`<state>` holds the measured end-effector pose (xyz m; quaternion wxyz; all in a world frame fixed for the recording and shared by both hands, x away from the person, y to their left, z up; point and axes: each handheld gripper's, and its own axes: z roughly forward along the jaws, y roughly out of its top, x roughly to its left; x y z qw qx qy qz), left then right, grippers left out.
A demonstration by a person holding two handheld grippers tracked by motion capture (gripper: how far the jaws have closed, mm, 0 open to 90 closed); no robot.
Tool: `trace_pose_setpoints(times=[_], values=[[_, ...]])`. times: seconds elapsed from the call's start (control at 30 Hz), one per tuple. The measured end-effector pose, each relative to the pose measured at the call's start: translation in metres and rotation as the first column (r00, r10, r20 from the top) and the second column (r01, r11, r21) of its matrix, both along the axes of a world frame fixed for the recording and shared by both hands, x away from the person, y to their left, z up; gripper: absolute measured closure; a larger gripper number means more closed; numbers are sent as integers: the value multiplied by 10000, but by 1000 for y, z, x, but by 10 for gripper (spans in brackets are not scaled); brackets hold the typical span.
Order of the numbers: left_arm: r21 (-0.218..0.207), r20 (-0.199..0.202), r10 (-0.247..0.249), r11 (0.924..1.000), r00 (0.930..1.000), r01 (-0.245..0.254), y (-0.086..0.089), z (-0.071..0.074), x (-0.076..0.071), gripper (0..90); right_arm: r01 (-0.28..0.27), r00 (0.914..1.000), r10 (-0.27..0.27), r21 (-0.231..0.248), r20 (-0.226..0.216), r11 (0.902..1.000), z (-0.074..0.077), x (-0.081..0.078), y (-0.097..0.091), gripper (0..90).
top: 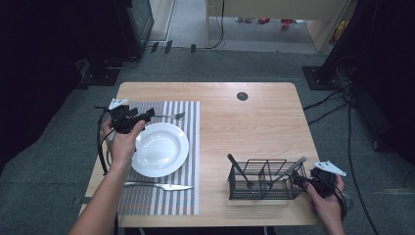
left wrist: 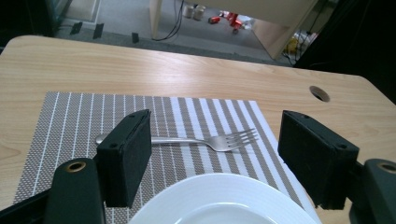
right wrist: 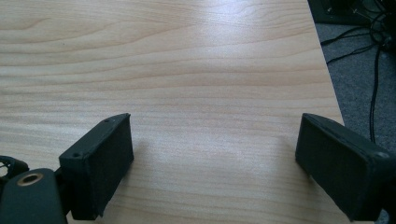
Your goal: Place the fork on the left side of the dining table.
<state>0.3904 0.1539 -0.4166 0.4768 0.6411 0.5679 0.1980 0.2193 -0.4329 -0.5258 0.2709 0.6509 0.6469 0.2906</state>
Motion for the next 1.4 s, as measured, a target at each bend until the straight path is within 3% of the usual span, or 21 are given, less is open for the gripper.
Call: trace_pose_setpoints(times=[0.1,0.23,0.33,0.5,0.57,0.63,0.73,1.07,1.4], values=[[141,192,-155,9998,9997,152,-1,2,-11,261,-2,10000,2,-1,0,10000,0,0,0,111],[105,433,347,9993,9985,-352,2,7,-27,261,-2,10000,2,-1,-1,10000,0,0,0,111],[141,711,361,9992,9968,-372,4,11,-39,269,-2,10000,2,-3,0,10000,0,0,0,111],[165,896,-268,9995,9956,254,4,12,-58,266,-2,10000,2,-2,0,10000,0,0,0,111],[168,1040,-250,9996,9943,234,5,11,-67,264,-2,10000,2,-5,1,10000,0,0,0,111],[-211,1017,-265,9994,9945,288,7,9,-76,262,13,10000,-13,-4,2,10000,0,0,0,111],[-278,1122,-341,9989,9931,375,10,7,-88,259,16,10000,-16,-15,17,10000,0,0,0,112],[-79,1205,-730,9972,9900,744,24,-9,-130,261,16,10000,-16,-35,11,10000,0,0,0,112],[131,1130,-460,9989,9925,448,49,-40,-159,263,61,10000,-61,-32,13,10000,0,-1,0,112]])
